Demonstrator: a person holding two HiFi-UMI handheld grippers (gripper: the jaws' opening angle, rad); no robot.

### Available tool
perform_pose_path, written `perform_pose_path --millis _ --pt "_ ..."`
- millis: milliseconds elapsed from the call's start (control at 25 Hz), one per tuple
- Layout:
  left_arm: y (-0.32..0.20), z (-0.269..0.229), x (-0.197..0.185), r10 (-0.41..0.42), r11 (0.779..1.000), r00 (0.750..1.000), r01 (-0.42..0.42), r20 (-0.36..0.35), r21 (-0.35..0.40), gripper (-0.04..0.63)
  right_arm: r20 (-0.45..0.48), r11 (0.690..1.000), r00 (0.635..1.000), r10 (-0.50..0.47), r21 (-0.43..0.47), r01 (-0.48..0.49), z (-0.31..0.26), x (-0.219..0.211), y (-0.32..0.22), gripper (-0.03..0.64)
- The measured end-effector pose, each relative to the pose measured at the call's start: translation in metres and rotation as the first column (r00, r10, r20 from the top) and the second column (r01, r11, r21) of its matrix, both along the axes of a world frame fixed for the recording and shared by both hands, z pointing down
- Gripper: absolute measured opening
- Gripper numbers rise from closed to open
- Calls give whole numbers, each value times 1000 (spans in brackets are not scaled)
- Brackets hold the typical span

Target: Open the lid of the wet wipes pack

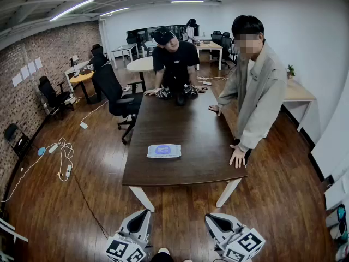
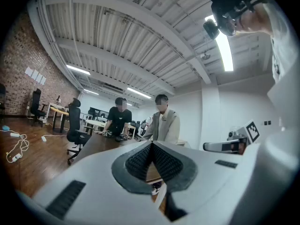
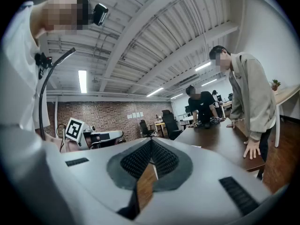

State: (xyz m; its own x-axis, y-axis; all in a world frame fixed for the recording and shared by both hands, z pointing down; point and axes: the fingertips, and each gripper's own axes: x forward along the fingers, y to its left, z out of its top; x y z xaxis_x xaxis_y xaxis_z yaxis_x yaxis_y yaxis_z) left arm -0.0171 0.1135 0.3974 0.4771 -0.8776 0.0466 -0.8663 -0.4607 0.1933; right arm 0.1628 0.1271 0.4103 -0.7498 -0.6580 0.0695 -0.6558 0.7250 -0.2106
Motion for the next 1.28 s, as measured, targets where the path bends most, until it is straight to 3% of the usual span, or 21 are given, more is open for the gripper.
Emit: perform_pose_path --millis 480,1280 --pt "-96 18 -21 -2 1000 1000 2 -20 -14 0 -28 1000 1000 9 4 -9 7 -24 -93 5" --pt "-369 47 -111 118 990 992 -121 -43 -73 0 -42 994 996 84 -62 -86 20 -146 -355 5"
